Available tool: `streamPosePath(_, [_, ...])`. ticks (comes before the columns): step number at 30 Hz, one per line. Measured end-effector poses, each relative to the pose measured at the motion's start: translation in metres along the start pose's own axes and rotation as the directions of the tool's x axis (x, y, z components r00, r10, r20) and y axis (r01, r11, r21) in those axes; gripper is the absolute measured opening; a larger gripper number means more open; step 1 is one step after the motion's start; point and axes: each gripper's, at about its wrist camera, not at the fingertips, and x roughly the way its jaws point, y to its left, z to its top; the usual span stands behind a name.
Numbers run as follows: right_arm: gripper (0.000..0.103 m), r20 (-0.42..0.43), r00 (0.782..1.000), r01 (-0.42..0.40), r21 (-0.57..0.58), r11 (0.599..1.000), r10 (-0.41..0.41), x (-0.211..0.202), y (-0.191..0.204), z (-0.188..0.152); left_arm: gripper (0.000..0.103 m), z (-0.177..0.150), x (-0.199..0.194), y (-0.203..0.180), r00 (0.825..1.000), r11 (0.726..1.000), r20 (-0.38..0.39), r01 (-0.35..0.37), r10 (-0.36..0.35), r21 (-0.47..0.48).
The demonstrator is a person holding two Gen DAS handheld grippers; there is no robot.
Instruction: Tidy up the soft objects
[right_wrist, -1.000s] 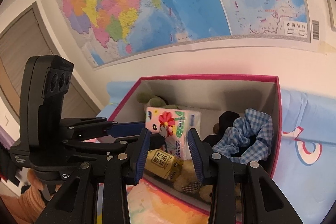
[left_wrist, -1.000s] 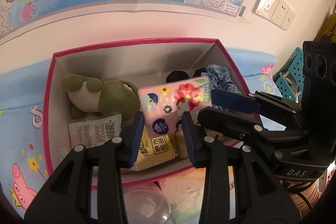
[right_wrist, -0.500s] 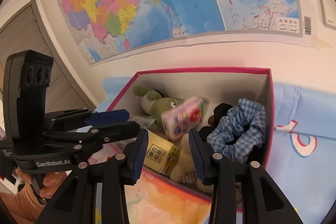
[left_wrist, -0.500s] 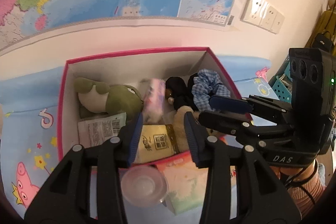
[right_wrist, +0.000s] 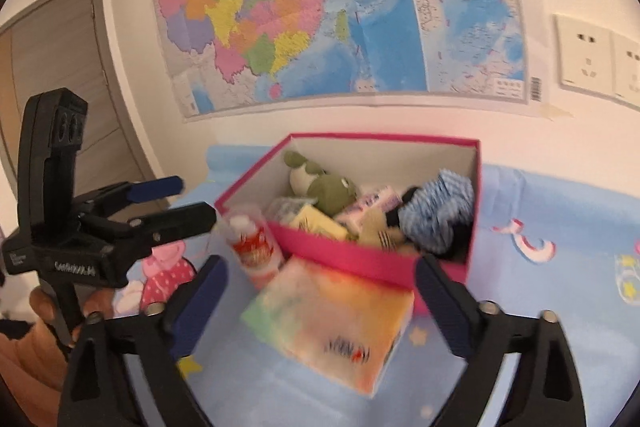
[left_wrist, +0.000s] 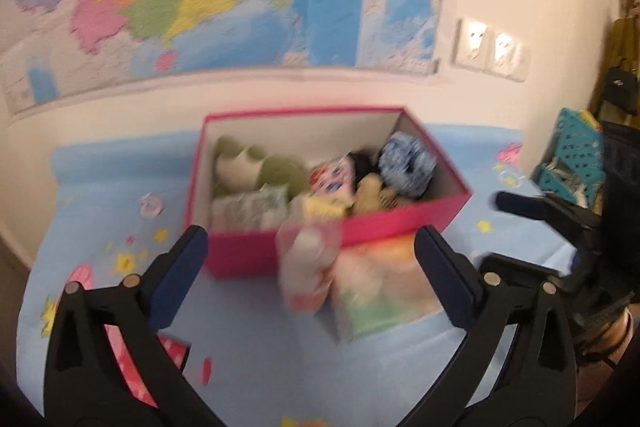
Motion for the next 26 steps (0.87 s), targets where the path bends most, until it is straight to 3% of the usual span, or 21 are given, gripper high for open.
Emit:
streamPosePath(6, [0.103,-0.008,0.998,0.060,0.012,0.998,-0.060,-0.012,0.012,-0.031,0.103,-0.031,-0.007,-0.003,0.994,0.995,-0.030,-0.101,0.101,0.005])
streamPosePath(18, [0.103,-0.016,0.998,0.062,-0.027,0.998,-0.063,-0.023,0.038,-0.050,0.103,-0.061,-0.025,-0.006,0.991,0.992,-0.062,-0.121,0.118,-0.036])
streamPosePath(26, [0.103,-0.035,0.998,0.059,-0.020,0.998,-0.060,-0.021,0.040,-0.056,0.103,-0.068,-0.025,-0.016,0.990,0.992,-0.062,-0.128,0.128,-0.005])
